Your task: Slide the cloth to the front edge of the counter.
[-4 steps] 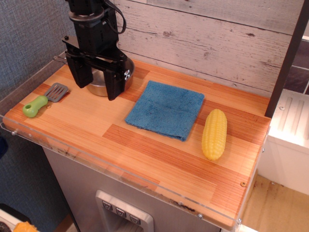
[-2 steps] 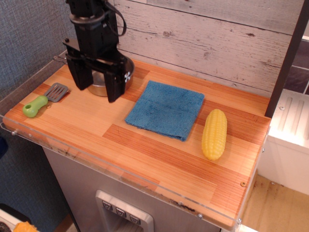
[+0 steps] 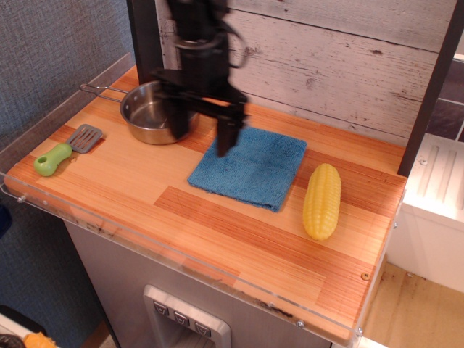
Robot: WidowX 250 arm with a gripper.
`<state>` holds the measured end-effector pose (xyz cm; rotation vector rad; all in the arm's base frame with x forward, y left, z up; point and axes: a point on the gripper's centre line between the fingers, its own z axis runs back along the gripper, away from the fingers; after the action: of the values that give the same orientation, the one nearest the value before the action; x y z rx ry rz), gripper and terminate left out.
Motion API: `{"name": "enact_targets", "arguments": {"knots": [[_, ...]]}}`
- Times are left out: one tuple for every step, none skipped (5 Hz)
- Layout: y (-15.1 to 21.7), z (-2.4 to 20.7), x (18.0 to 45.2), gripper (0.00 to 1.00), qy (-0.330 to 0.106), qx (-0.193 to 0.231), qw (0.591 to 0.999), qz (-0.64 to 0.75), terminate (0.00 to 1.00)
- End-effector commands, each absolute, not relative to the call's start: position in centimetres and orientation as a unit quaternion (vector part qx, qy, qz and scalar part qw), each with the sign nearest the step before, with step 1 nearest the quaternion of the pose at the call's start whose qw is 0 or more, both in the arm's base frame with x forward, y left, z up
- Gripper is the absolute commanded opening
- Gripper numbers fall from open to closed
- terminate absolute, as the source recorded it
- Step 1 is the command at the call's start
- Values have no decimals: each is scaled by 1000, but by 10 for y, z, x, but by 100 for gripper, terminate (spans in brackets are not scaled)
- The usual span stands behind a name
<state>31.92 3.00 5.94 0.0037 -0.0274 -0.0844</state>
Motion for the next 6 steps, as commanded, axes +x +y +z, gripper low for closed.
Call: {"name": "enact_targets", "arguments": {"knots": [[19, 42, 351, 100, -48, 35, 998, -16, 0], [28, 32, 346, 100, -41, 39, 998, -10, 0], [39, 13, 339, 100, -42, 38, 998, -11, 0], [42, -2, 328, 100, -28, 28, 999, -13, 0], [39, -5, 321, 100, -19, 24, 999, -21, 0], [38, -5, 308, 100, -3, 29, 999, -36, 0]]}}
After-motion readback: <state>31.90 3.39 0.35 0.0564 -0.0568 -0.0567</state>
